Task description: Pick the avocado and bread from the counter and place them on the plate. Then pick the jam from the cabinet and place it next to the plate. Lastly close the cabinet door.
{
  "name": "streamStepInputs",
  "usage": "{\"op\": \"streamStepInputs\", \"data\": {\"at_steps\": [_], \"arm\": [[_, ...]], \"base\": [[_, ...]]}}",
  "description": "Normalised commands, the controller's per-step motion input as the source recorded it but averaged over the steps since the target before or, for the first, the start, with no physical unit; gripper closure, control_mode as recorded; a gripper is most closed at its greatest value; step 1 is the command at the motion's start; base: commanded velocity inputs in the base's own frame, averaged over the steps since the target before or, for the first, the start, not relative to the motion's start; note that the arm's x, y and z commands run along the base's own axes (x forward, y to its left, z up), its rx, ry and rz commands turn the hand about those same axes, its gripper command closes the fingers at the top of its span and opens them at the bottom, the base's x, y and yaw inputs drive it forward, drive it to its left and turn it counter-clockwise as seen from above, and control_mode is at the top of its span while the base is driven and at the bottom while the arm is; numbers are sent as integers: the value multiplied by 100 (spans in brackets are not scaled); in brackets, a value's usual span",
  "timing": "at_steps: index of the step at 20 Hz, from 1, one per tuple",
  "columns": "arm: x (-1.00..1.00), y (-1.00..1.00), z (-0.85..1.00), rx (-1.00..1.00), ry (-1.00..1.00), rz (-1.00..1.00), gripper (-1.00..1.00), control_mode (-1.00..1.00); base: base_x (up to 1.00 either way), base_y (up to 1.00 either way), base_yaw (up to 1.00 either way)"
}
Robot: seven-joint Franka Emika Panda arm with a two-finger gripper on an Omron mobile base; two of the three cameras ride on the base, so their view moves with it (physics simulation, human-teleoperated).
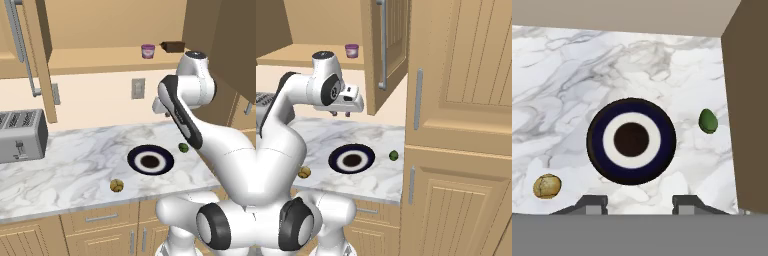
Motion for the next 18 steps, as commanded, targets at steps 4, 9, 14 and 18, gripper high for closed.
{"op": "streamStepInputs", "data": {"at_steps": [4,9,14,18], "arm": [[-11,1,0,0,0,0,-100,-100],[-23,37,0,0,0,0,-100,-100],[-19,59,0,0,0,0,-100,-100],[-13,53,-1,0,0,0,-100,-100]], "base": [[0,0,0],[0,0,0],[0,0,0],[0,0,0]]}}
